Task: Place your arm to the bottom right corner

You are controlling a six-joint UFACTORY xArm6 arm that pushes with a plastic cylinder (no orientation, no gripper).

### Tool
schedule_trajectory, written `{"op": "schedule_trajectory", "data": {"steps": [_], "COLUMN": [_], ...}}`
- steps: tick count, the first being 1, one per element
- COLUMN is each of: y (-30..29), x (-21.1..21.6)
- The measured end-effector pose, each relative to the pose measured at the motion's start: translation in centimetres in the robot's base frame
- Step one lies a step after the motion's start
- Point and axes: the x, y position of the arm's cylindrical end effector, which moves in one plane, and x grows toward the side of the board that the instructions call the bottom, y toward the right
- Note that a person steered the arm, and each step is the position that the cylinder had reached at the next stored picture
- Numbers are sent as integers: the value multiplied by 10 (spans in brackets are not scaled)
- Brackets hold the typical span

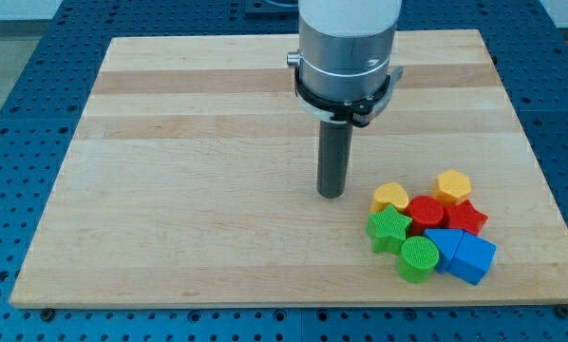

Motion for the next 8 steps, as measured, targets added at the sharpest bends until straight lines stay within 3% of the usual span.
{"op": "schedule_trajectory", "data": {"steps": [1,2,3,4,6,7,8], "y": [0,-11,-19,14,143,209,254], "x": [0,-28,-84,-107,-83,-54,1]}}
